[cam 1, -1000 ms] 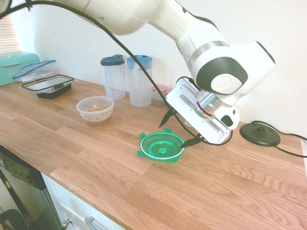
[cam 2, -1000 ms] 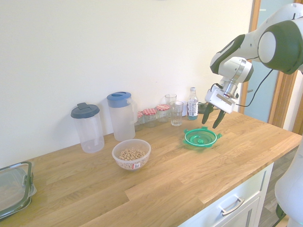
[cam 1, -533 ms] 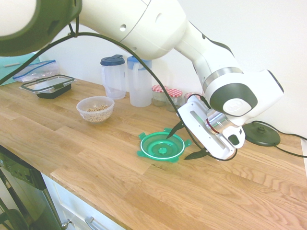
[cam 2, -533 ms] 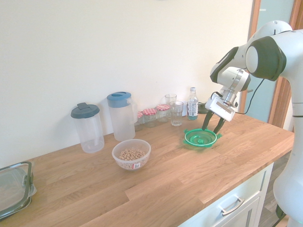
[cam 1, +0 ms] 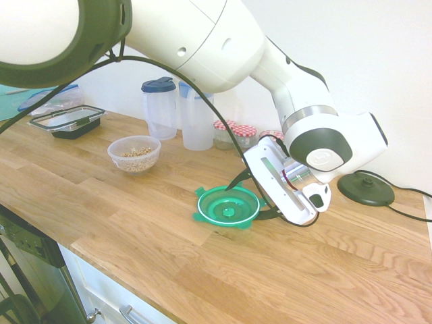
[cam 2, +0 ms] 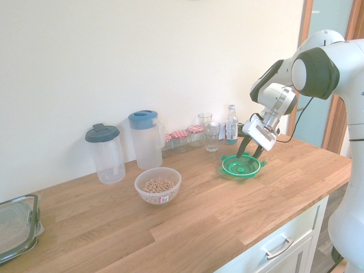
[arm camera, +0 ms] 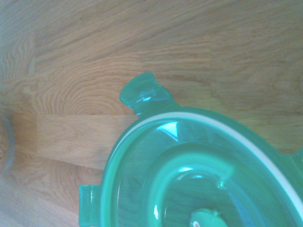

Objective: Cover the lid of food container

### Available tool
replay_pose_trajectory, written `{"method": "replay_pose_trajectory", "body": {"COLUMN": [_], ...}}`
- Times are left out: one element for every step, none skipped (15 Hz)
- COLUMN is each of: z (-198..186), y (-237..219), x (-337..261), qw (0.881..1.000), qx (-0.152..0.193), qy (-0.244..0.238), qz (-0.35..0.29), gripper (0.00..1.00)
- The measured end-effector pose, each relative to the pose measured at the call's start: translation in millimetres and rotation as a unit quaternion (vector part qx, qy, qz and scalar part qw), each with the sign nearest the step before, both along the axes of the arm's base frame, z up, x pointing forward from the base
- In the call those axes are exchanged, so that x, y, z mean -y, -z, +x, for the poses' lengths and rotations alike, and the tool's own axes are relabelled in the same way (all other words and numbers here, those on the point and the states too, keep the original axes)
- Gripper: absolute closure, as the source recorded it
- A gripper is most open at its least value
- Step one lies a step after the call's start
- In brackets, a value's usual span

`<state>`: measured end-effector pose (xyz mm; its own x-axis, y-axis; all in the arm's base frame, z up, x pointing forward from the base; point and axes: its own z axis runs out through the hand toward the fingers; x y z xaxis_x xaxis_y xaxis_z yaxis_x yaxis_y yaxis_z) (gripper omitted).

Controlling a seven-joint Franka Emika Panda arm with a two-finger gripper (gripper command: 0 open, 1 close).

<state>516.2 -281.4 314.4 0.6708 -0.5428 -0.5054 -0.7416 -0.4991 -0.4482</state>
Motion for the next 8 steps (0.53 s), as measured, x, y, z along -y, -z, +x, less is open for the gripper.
{"method": "replay_pose_trajectory", "body": {"z": [-1.3, -2.6, -4.0, -5.4, -6.2, -6.6, -6.8, -6.8], "y": [0.9, 1.3, 1.9, 2.3, 2.5, 2.8, 4.3, 5.6], "x": [0.5, 1.6, 2.9, 4.1, 4.5, 4.6, 4.5, 4.3], "qw": [1.000, 1.000, 1.000, 1.000, 1.000, 1.000, 1.000, 1.000], "qx": [-0.002, -0.003, -0.004, -0.004, -0.005, -0.005, -0.006, -0.007], "qy": [0.000, 0.000, 0.000, 0.001, 0.001, 0.000, 0.000, 0.000], "qz": [0.004, 0.005, 0.007, 0.008, 0.010, 0.010, 0.011, 0.011], "gripper": [1.00, 1.00, 1.00, 1.00, 1.00, 1.00, 1.00, 1.00]}}
